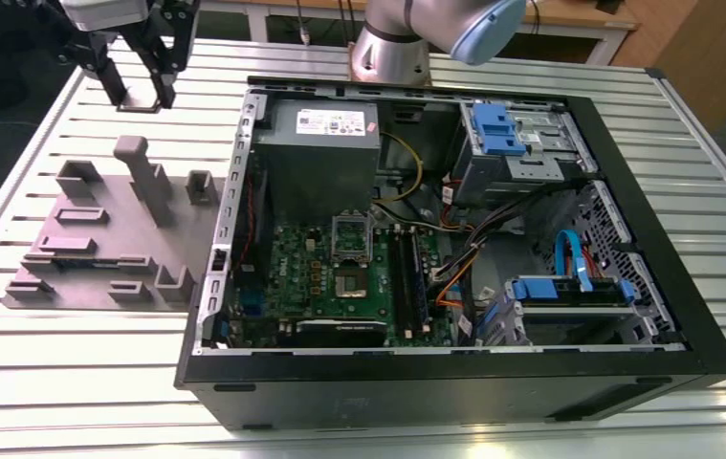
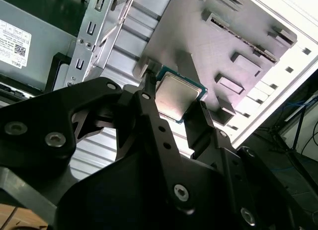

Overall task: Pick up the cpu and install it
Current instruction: 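Pick up the cpu and move it towards the insertion slot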

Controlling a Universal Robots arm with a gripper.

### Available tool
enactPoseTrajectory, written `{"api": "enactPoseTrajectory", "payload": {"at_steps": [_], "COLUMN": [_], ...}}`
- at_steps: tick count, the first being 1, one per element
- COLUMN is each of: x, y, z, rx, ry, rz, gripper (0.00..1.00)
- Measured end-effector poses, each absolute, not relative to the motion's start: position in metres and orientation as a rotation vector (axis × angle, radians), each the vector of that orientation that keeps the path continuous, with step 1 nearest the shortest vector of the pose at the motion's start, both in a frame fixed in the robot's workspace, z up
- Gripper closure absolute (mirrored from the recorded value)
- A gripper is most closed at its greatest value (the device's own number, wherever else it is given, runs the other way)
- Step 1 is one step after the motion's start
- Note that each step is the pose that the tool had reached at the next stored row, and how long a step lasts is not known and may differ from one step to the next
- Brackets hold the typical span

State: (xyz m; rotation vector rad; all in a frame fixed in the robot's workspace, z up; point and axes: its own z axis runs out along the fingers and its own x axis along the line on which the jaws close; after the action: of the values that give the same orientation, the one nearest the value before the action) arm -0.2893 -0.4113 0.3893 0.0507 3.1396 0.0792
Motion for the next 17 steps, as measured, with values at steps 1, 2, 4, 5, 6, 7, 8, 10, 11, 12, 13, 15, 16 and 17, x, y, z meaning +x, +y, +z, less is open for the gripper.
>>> {"api": "enactPoseTrajectory", "payload": {"at_steps": [1,2,4,5,6,7,8,10,11,12,13,15,16,17], "x": [-0.288,-0.287,-0.285,-0.284,-0.283,-0.282,-0.281,-0.279,-0.278,-0.277,-0.276,-0.273,-0.272,-0.271], "y": [-0.411,-0.411,-0.411,-0.411,-0.411,-0.411,-0.411,-0.411,-0.411,-0.411,-0.411,-0.411,-0.411,-0.411], "z": [0.389,0.389,0.389,0.389,0.389,0.389,0.389,0.389,0.389,0.389,0.389,0.389,0.389,0.389], "rx": [0.051,0.051,0.051,0.051,0.051,0.051,0.051,0.051,0.051,0.051,0.051,0.051,0.051,0.051], "ry": [3.14,3.14,3.14,3.14,3.14,3.14,3.14,3.14,3.14,3.139,3.14,3.139,3.139,3.14], "rz": [0.079,0.079,0.079,0.079,0.079,0.079,0.079,0.079,0.079,0.079,0.079,0.079,0.079,0.079], "gripper": [0.53,0.53,0.53,0.53,0.53,0.53,0.53,0.53,0.53,0.53,0.53,0.53,0.53,0.53]}}
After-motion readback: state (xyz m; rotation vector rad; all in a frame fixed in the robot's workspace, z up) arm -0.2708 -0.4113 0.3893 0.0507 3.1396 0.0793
